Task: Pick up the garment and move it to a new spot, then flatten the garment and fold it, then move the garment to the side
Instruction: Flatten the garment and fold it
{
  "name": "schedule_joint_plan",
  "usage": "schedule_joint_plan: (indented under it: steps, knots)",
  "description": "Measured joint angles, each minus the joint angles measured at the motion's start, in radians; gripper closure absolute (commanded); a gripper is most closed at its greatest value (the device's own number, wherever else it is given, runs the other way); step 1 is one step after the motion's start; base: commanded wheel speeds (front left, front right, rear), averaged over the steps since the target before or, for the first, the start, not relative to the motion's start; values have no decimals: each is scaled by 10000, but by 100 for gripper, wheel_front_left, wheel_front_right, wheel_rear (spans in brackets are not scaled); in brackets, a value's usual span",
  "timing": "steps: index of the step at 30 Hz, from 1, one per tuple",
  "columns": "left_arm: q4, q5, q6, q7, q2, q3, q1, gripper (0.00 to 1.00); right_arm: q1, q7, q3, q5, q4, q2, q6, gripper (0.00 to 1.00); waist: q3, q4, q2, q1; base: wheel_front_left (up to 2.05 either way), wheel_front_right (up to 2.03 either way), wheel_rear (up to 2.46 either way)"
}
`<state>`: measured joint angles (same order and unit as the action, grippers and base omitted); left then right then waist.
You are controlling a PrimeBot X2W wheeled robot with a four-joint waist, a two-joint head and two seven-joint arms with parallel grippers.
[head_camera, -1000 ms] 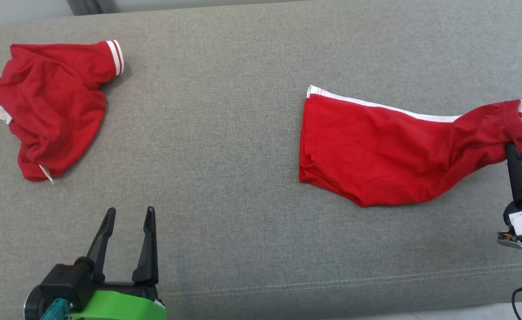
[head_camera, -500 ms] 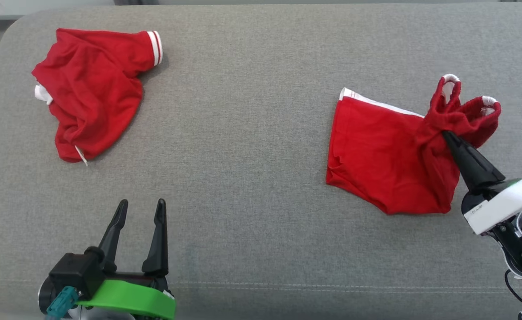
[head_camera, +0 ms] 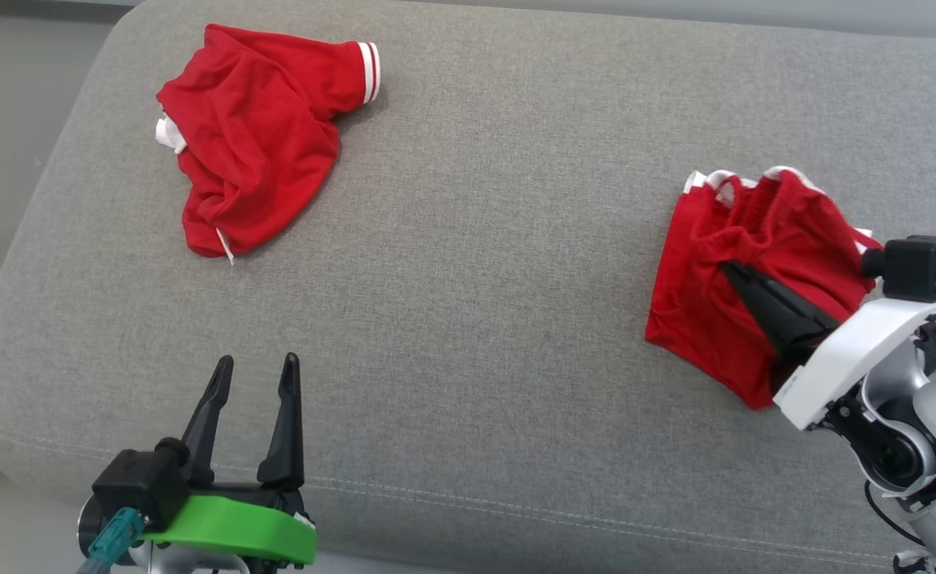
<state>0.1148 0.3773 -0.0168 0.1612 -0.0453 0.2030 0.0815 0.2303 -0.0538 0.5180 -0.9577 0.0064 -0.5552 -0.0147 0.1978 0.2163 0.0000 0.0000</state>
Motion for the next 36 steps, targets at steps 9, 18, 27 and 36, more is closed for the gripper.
schedule_joint_plan:
  steps: [9,18,27,36]
  knots:
    - [-159,295,138,171,2,-67,-3,0,305,-780,499,265,-142,176,261,0,-93,19,0,0,0,0,0]
    - [-245,316,217,351,-2,-336,-1,0,-405,290,-844,-357,-249,805,1066,0,-251,-853,0,0,0,0,0]
    - [-349,238,299,441,-142,-479,104,0,-1971,2096,-1210,-140,-234,1452,1185,0,-721,-1449,0,0,0,0,0]
    - [-403,196,435,481,-357,-639,864,0,-2832,2922,-1053,1593,8,1145,1325,0,-1311,-2158,0,0,0,0,0]
